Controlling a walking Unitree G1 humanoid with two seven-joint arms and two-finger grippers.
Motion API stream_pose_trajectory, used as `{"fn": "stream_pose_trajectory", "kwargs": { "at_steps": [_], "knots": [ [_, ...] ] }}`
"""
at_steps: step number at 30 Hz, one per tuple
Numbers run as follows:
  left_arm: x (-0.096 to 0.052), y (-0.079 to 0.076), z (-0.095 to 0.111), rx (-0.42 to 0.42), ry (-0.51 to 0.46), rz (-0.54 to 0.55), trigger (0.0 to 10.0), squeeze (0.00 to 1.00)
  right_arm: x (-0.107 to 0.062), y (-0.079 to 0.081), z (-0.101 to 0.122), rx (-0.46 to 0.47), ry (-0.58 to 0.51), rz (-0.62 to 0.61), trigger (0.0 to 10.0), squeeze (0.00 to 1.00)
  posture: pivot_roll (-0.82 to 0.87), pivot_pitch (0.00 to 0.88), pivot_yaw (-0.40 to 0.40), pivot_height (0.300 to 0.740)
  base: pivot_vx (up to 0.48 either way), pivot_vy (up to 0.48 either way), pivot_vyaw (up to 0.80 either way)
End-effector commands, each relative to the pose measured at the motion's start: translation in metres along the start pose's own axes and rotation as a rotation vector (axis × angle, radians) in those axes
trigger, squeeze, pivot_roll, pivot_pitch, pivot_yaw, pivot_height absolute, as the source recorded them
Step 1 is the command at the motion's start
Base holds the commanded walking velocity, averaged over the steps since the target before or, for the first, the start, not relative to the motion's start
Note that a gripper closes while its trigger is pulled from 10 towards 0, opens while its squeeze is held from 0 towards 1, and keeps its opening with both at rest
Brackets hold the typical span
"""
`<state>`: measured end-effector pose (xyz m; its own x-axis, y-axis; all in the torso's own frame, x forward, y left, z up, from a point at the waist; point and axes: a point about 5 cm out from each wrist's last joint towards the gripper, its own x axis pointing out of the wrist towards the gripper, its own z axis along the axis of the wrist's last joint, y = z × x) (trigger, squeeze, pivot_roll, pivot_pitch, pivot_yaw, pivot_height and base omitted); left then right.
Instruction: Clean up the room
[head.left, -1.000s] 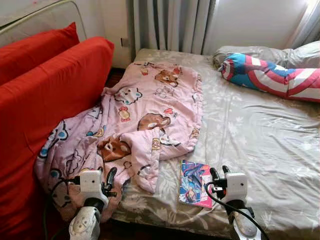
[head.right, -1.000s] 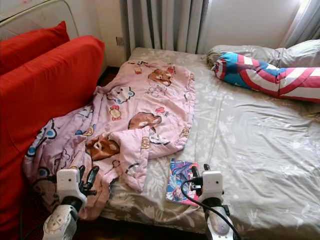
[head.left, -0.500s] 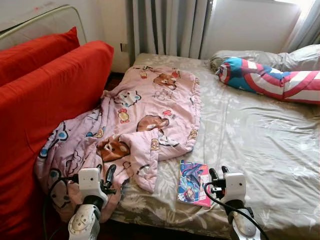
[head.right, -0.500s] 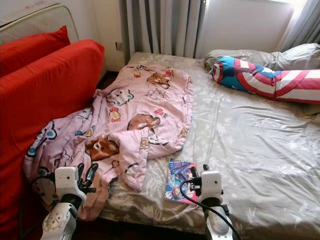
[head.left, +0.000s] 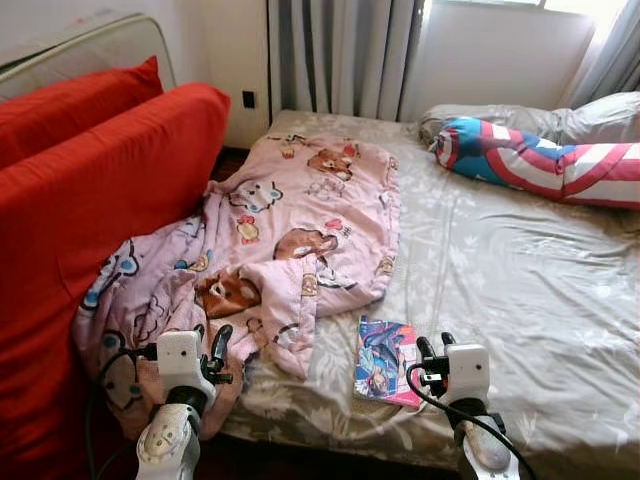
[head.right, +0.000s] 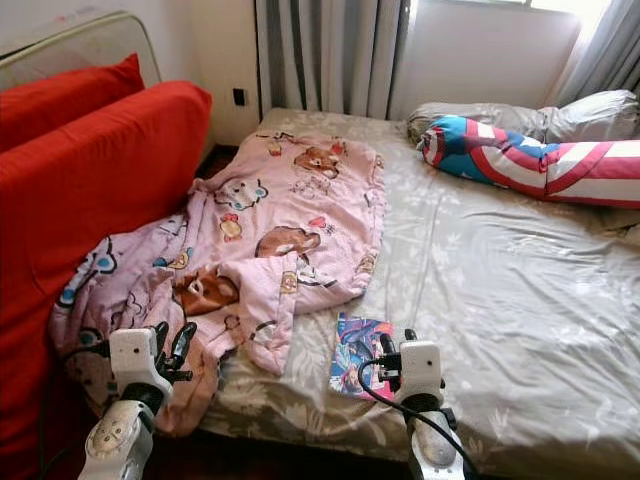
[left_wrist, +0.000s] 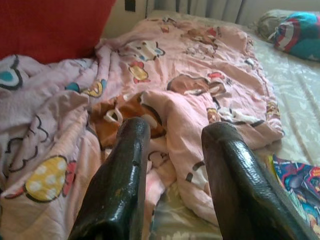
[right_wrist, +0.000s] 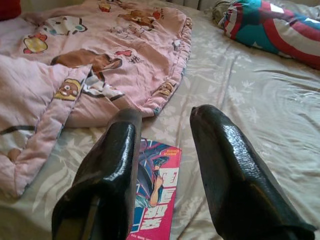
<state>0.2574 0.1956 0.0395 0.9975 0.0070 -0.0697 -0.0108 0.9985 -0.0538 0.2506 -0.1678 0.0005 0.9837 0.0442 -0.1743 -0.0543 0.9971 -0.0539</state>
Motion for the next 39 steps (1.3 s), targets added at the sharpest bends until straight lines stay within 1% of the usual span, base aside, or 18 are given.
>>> {"fn": "stream_pose_trajectory", "kwargs": {
  "at_steps": [1,9,12,17,20,29,31,35,39],
  "knots": [
    [0.004,-0.001,0.005,0.000,-0.007,-0.005,10.0,0.00,0.002,-0.003,0.006,0.003,-0.034,-0.007,10.0,0.00,-0.07,0.062,-0.047,0.661,0.000,0.000,0.00],
    [0.006,-0.003,0.007,0.000,-0.007,-0.012,10.0,0.00,0.003,-0.006,0.007,0.003,-0.031,-0.019,10.0,0.00,-0.07,0.073,-0.045,0.661,0.000,0.000,0.00],
    [0.006,-0.004,0.007,-0.001,-0.006,-0.017,10.0,0.00,0.005,-0.004,0.002,-0.010,0.019,-0.013,10.0,0.00,-0.07,0.077,-0.044,0.661,0.000,0.000,0.00],
    [0.007,-0.004,0.007,0.001,0.001,-0.016,10.0,0.00,0.004,-0.001,0.004,-0.004,-0.009,0.004,10.0,0.00,-0.07,0.078,-0.046,0.631,0.000,0.000,0.00],
    [0.007,-0.004,0.007,0.002,0.001,-0.015,10.0,0.00,0.003,-0.001,0.005,0.010,-0.017,0.005,10.0,0.00,-0.07,0.079,-0.046,0.631,0.000,0.000,0.00],
    [0.007,-0.006,0.007,-0.006,0.003,-0.021,10.0,0.00,0.004,-0.001,0.005,0.010,-0.016,0.009,10.0,0.00,-0.07,0.082,-0.047,0.631,0.000,0.000,0.00],
    [0.007,-0.008,0.007,-0.010,0.003,-0.026,10.0,0.00,0.004,0.003,0.005,0.008,-0.013,0.038,10.0,0.00,-0.07,0.082,-0.048,0.631,0.000,0.000,0.00],
    [0.007,-0.008,0.007,-0.011,0.005,-0.027,10.0,0.00,0.003,0.006,0.006,-0.010,-0.024,0.059,10.0,0.00,-0.07,0.082,-0.048,0.631,0.000,0.000,0.00],
    [0.007,-0.008,0.007,-0.014,0.010,-0.028,10.0,0.00,0.002,0.010,0.007,-0.016,-0.036,0.091,10.0,0.00,-0.07,0.081,-0.047,0.631,0.000,0.000,0.75]
  ]
}}
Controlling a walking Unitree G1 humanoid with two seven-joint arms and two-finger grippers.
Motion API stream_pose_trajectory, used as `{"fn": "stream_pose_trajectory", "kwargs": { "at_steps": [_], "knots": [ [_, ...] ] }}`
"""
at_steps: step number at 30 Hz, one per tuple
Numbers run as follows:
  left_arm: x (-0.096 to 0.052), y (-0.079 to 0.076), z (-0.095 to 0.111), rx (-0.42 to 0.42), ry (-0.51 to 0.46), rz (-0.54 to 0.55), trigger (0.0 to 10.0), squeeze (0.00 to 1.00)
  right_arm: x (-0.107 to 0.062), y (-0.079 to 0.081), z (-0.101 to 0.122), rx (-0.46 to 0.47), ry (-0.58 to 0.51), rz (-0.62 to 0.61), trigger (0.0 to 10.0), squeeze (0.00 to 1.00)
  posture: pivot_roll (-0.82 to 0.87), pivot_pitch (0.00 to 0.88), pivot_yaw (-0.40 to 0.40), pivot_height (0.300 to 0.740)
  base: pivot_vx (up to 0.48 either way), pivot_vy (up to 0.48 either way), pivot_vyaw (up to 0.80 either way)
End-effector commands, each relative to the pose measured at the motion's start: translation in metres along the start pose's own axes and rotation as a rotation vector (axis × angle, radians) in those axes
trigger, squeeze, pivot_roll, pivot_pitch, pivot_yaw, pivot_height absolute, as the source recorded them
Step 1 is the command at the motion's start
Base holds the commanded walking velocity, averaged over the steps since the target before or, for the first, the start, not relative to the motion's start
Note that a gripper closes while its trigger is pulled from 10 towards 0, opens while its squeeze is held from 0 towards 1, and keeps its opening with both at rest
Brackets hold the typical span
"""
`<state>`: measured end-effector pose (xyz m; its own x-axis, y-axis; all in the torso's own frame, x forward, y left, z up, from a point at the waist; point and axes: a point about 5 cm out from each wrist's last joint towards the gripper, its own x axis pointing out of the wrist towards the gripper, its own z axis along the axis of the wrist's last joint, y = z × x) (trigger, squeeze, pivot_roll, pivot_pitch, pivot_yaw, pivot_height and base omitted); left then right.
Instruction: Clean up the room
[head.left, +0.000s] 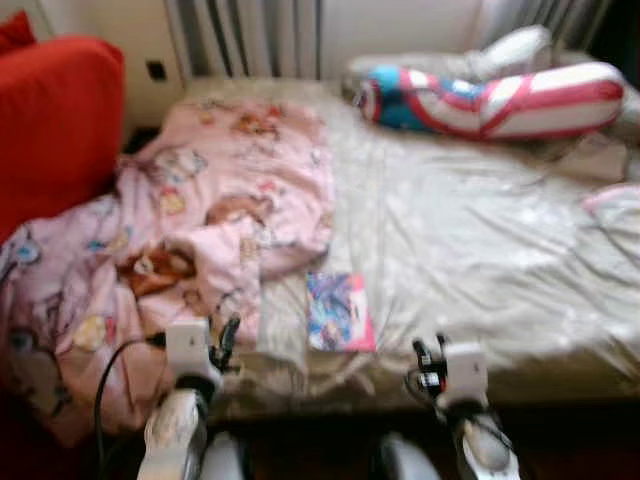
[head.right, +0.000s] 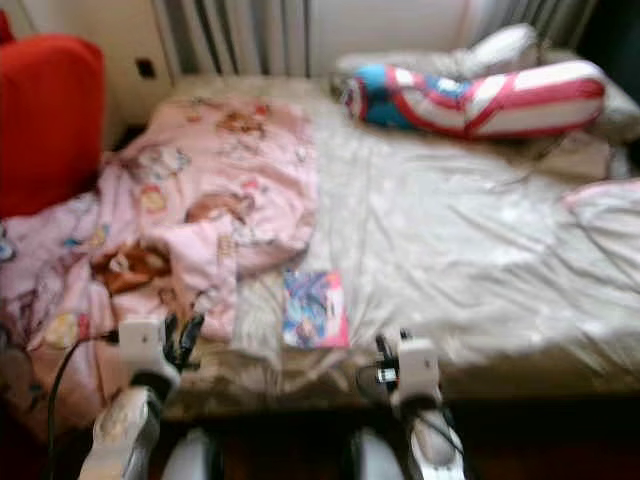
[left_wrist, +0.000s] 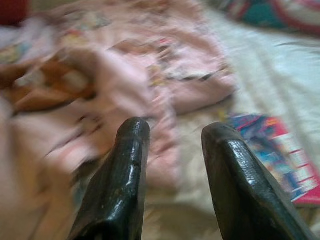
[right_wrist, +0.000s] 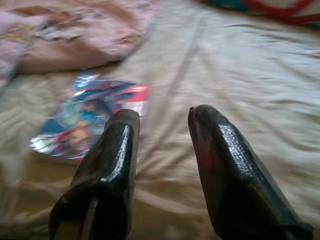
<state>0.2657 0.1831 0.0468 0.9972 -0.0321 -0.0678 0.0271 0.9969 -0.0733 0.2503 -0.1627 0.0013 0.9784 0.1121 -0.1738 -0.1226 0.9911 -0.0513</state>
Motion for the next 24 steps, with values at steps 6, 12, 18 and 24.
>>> {"fn": "stream_pose_trajectory", "kwargs": {
  "at_steps": [6,12,18,24],
  "knots": [
    [-0.0008,0.0043,-0.0002,-0.007,0.009,0.006,10.0,0.00,0.0018,0.0062,0.0047,0.006,-0.030,0.030,10.0,0.00,-0.07,0.080,-0.049,0.631,0.000,0.000,0.80],
    [-0.0009,0.0042,0.0003,-0.008,0.011,0.005,10.0,0.00,0.0013,0.0064,0.0040,0.033,-0.029,0.022,10.0,0.00,-0.07,0.079,-0.048,0.631,0.000,0.000,0.31],
    [-0.0007,0.0036,0.0003,-0.010,0.011,0.000,10.0,0.00,0.0015,0.0068,0.0041,0.026,-0.025,0.035,10.0,0.00,-0.07,0.081,-0.048,0.631,0.000,0.000,0.00],
    [-0.0007,0.0033,0.0004,-0.013,0.010,-0.003,10.0,0.00,0.0011,0.0111,0.0027,0.008,-0.021,0.067,10.0,0.00,-0.07,0.080,-0.048,0.631,0.041,0.000,0.00]
  ]
}}
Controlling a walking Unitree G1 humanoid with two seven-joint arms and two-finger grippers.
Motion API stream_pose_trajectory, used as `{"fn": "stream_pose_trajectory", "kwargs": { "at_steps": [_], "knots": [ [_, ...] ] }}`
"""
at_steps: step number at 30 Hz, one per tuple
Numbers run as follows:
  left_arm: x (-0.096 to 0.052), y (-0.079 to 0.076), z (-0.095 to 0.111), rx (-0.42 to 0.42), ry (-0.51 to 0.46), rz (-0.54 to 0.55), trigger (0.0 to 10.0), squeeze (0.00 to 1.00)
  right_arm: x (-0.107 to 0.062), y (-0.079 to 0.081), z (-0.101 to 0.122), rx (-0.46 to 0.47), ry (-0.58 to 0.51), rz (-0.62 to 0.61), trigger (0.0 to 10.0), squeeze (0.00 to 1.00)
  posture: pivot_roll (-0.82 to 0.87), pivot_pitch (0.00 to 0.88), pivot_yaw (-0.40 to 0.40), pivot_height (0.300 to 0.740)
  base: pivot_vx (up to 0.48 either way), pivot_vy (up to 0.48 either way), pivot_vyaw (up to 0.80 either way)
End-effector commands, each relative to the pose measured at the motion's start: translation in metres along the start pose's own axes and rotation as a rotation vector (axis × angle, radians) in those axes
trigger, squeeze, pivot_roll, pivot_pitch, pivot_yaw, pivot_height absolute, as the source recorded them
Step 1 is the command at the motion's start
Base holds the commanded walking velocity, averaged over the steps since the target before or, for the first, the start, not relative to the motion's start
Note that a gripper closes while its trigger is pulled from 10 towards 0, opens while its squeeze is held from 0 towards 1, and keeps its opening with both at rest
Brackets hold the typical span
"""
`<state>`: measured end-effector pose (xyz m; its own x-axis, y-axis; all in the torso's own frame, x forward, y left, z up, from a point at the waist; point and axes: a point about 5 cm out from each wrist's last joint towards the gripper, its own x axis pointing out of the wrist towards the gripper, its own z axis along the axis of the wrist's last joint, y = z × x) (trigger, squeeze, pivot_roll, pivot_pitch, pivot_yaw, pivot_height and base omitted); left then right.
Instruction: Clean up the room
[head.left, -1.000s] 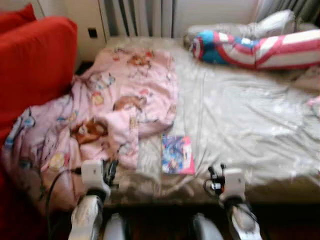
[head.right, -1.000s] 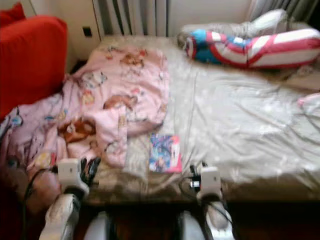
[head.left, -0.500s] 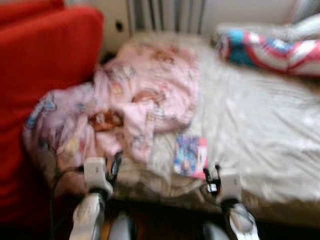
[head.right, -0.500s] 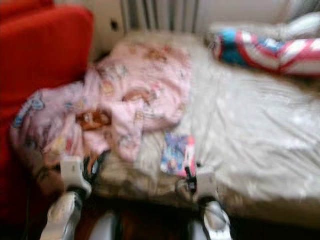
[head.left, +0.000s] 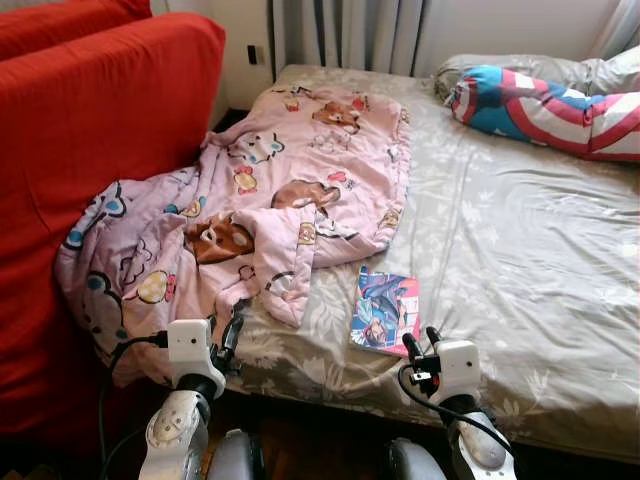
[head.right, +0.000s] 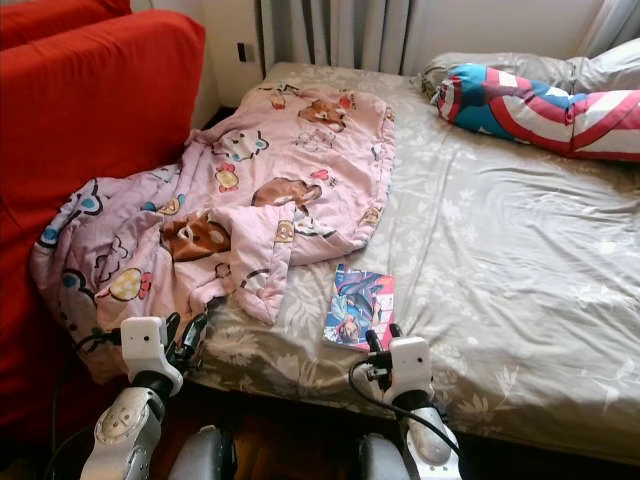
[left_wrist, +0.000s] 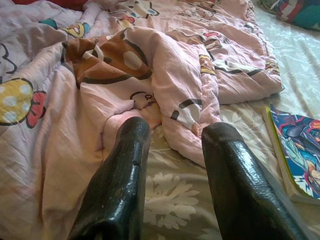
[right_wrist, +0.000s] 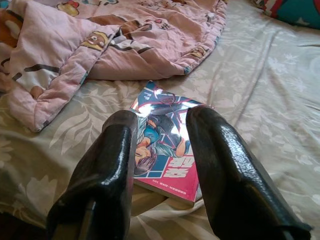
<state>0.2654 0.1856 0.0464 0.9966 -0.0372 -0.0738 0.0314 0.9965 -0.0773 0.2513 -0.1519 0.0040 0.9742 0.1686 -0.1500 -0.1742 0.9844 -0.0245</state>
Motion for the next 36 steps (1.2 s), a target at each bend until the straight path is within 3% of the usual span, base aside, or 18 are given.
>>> {"fn": "stream_pose_trajectory", "kwargs": {
  "at_steps": [1,7,21,27,36],
  "knots": [
    [0.000,0.001,0.001,-0.011,0.004,0.000,10.0,0.00,-0.001,0.002,0.000,-0.011,0.002,0.019,10.0,0.00,-0.07,0.080,-0.048,0.631,0.259,0.000,0.52],
    [0.000,0.000,0.001,-0.011,0.003,0.000,10.0,0.00,-0.001,0.002,0.000,-0.013,0.000,0.021,10.0,0.00,-0.07,0.080,-0.049,0.631,0.291,0.000,0.80],
    [0.001,-0.001,0.001,-0.016,0.002,-0.007,10.0,0.00,0.001,-0.002,0.001,0.032,0.000,-0.023,10.0,0.00,-0.07,0.083,-0.051,0.631,0.290,0.000,0.00],
    [0.001,-0.002,0.001,-0.011,0.004,-0.009,10.0,0.00,0.003,-0.020,-0.008,0.095,0.099,-0.173,10.0,0.00,-0.07,0.088,-0.048,0.631,0.000,0.000,0.00],
    [0.006,-0.003,0.007,-0.006,-0.008,-0.018,10.0,0.00,0.020,-0.040,-0.004,0.175,0.186,-0.241,10.0,0.00,-0.05,0.108,-0.043,0.631,0.000,0.000,0.00]
  ]
}}
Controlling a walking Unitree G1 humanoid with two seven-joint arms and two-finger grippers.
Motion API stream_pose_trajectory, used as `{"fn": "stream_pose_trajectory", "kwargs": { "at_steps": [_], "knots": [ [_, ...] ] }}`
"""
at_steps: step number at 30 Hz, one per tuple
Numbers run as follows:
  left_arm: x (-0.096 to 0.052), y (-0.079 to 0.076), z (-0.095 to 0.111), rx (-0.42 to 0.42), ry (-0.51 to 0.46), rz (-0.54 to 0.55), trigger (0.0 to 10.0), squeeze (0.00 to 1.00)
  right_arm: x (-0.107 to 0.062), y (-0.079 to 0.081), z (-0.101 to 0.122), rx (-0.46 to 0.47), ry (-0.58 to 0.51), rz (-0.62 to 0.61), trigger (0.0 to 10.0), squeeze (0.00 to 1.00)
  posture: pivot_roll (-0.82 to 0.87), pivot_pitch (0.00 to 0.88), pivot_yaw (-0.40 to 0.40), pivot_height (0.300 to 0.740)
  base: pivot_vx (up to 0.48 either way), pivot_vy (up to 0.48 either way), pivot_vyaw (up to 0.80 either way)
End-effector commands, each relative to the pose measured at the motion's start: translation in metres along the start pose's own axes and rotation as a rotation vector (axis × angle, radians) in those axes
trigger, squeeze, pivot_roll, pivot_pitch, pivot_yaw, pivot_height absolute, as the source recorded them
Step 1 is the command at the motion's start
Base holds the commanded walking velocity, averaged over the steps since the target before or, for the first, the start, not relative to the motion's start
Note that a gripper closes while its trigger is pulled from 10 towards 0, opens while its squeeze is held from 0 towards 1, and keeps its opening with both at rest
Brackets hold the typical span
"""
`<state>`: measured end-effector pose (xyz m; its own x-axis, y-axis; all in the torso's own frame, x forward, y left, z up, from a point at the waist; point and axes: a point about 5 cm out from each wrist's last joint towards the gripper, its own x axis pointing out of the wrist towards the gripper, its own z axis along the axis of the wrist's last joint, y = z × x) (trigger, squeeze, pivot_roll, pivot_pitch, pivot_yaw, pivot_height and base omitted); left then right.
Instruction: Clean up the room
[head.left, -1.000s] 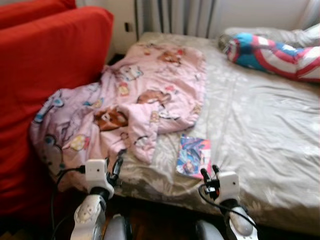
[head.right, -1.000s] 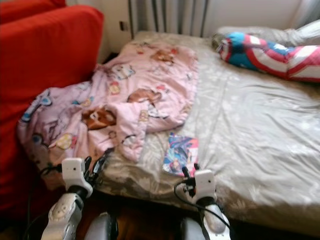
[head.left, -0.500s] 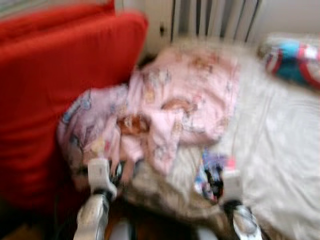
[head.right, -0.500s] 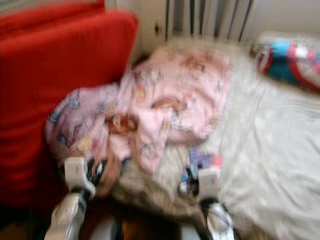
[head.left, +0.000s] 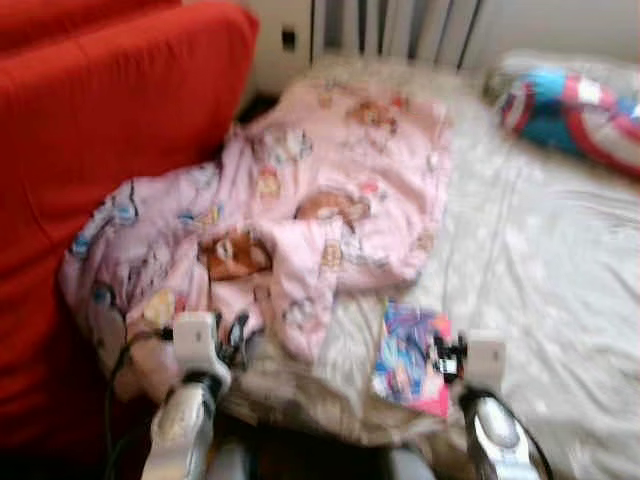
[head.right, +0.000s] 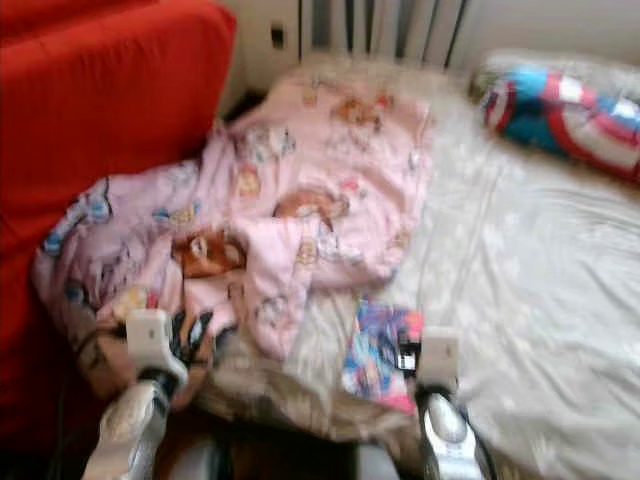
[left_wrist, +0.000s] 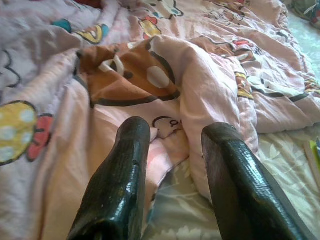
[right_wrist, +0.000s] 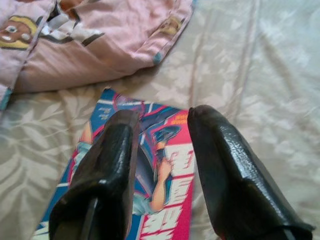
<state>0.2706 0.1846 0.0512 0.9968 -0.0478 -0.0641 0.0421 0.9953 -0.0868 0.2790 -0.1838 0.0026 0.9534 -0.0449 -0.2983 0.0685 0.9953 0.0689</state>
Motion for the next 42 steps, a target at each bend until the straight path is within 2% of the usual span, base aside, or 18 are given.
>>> {"fn": "stream_pose_trajectory", "kwargs": {
  "at_steps": [1,3,6,9,13,16,20,24,27,29,33,38,40,41,42],
  "knots": [
    [0.001,-0.001,0.002,0.002,0.001,-0.007,10.0,0.00,0.000,-0.005,-0.005,0.027,0.040,-0.026,10.0,0.00,-0.05,0.108,-0.043,0.631,0.000,0.000,0.00],
    [0.008,-0.003,0.009,0.004,-0.019,-0.021,10.0,0.00,0.008,-0.006,-0.001,0.098,0.097,-0.051,10.0,0.00,-0.04,0.118,-0.038,0.631,0.000,0.000,0.00],
    [0.013,-0.006,0.012,0.012,-0.025,-0.032,10.0,0.00,0.013,-0.004,0.001,0.084,0.143,-0.071,10.0,0.00,-0.03,0.129,-0.031,0.631,0.000,0.000,0.00],
    [0.015,-0.007,0.014,0.014,-0.028,-0.039,10.0,0.00,0.016,-0.003,0.005,0.102,0.132,-0.083,10.0,0.00,-0.03,0.132,-0.028,0.631,0.000,0.000,0.00],
    [0.022,-0.009,0.019,0.009,-0.038,-0.046,10.0,0.00,0.023,0.007,0.016,0.094,0.110,-0.071,10.0,0.00,-0.02,0.139,-0.021,0.631,0.000,0.000,0.00],
    [0.024,-0.011,0.019,0.008,-0.039,-0.046,10.0,0.00,0.026,0.015,0.022,0.033,0.071,-0.040,10.0,0.00,-0.03,0.141,-0.020,0.631,0.000,0.000,0.00],
    [0.023,-0.013,0.017,0.005,-0.037,-0.051,10.0,0.00,0.024,0.016,0.017,0.033,0.096,-0.030,10.0,0.00,-0.03,0.138,-0.019,0.626,0.000,0.000,0.00],
    [0.021,-0.014,0.015,0.001,-0.031,-0.052,10.0,0.00,0.019,0.011,0.007,0.028,0.123,-0.057,10.0,0.00,-0.03,0.137,-0.020,0.601,0.000,0.000,0.00],
    [0.020,-0.014,0.014,0.001,-0.029,-0.051,10.0,0.00,0.018,0.009,0.006,0.046,0.119,-0.070,10.0,0.00,-0.03,0.138,-0.022,0.601,0.000,0.000,0.00],
    [0.019,-0.014,0.013,0.002,-0.024,-0.049,10.0,0.00,0.018,0.007,0.003,0.007,0.153,-0.084,10.0,0.00,-0.03,0.139,-0.021,0.601,0.000,0.000,0.00],
    [0.017,-0.014,0.012,0.003,-0.021,-0.051,10.0,0.00,0.019,0.008,0.005,0.009,0.155,-0.081,10.0,0.00,-0.02,0.145,-0.021,0.601,0.000,0.000,0.00],
    [0.014,-0.013,0.011,0.004,-0.019,-0.047,10.0,0.00,0.021,0.010,0.006,0.064,0.164,-0.083,10.0,0.00,-0.02,0.152,-0.020,0.601,0.000,0.000,0.00],
    [0.012,-0.013,0.009,0.008,-0.013,-0.051,10.0,0.00,0.020,0.006,0.003,0.162,0.202,-0.124,10.0,0.00,-0.01,0.161,-0.019,0.601,0.000,0.000,0.00],
    [0.012,-0.013,0.009,0.008,-0.013,-0.051,10.0,0.00,0.020,0.006,0.003,0.162,0.202,-0.124,10.0,0.00,-0.01,0.161,-0.019,0.601,0.000,0.000,0.00],
    [0.010,-0.014,0.008,0.009,-0.011,-0.055,10.0,0.00,0.021,0.004,0.004,0.228,0.206,-0.144,10.0,0.00,-0.01,0.165,-0.017,0.601,0.000,0.000,0.00]
  ]
}}
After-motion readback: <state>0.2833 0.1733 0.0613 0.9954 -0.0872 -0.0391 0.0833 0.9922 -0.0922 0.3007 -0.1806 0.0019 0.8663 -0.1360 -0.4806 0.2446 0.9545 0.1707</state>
